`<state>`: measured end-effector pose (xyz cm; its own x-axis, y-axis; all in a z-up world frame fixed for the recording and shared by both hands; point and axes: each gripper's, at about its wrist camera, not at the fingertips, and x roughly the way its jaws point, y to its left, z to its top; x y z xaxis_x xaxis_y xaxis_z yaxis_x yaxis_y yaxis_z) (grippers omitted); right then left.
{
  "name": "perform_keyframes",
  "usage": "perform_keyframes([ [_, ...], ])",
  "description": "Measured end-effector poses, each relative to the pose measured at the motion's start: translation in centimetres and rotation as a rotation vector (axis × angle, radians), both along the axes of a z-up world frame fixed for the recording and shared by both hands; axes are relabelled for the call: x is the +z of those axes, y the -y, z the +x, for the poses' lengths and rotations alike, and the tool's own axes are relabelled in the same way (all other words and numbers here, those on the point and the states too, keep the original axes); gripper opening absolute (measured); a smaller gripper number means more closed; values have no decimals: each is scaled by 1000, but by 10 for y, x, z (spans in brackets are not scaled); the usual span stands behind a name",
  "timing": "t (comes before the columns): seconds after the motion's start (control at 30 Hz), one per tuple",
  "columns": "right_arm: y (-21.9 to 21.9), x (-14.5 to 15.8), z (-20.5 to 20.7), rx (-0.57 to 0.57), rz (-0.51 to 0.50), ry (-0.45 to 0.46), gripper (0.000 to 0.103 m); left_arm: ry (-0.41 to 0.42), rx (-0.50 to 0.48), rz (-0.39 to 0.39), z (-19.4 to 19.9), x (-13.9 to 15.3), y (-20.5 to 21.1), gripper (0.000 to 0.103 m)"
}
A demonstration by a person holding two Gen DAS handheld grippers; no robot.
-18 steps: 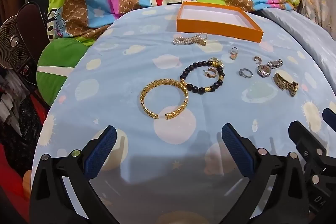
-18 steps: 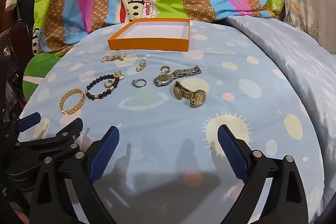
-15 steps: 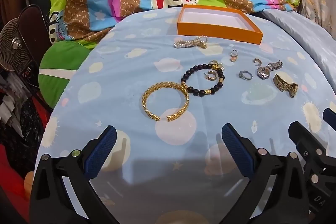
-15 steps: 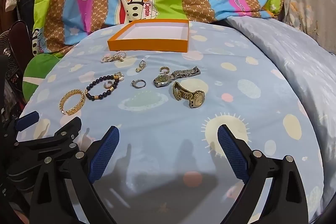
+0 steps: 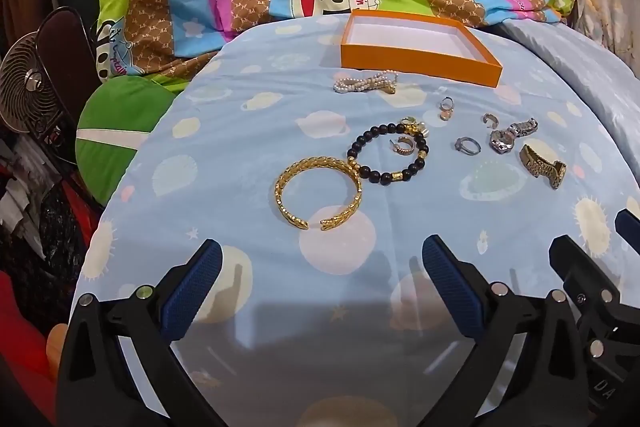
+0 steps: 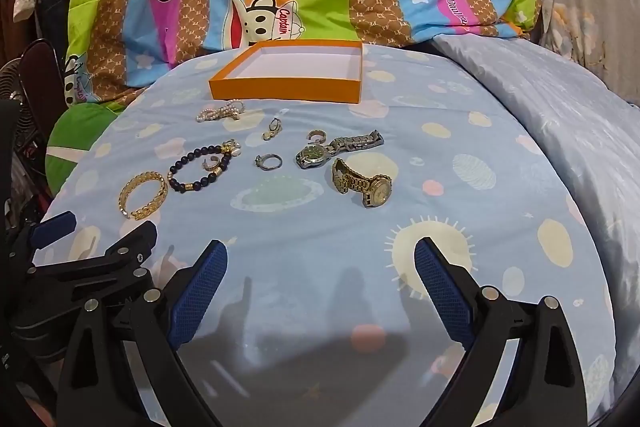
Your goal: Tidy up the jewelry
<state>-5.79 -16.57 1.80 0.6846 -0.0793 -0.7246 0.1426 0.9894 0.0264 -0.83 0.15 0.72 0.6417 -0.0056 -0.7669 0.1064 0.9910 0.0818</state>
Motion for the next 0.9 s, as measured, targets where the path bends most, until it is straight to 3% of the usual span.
perform_keyframes([
  [0.9,-1,0,0,5,16,-7,93,-3,9,0,4,1,-2,97],
])
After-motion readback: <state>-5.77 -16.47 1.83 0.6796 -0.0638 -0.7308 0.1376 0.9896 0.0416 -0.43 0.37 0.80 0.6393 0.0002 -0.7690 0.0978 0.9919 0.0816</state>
